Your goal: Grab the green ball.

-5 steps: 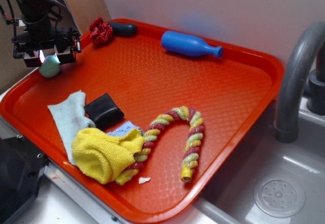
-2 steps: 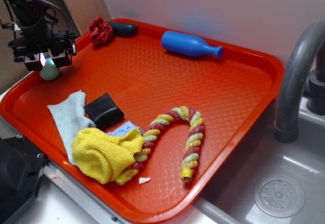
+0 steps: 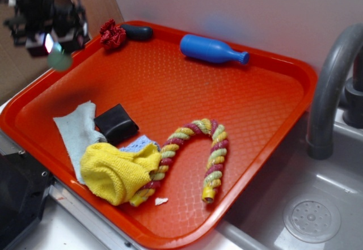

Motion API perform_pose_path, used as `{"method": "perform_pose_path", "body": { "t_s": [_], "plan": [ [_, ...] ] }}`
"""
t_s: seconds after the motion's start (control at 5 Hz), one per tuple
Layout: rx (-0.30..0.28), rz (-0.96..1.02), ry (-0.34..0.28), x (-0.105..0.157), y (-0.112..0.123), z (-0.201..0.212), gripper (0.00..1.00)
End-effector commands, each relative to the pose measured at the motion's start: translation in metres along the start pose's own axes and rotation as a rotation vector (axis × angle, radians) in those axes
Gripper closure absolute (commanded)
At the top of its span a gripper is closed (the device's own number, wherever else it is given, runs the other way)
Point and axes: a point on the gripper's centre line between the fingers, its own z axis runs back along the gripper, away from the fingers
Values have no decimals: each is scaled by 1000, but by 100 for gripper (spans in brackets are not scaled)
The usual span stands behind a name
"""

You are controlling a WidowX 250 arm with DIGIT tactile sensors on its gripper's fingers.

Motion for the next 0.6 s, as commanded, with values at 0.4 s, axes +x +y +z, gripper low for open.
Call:
{"method": "perform_pose_path", "body": {
  "t_s": [0.4],
  "plan": [
    [-29, -304, -61, -12, -92, 111, 100]
  ]
}}
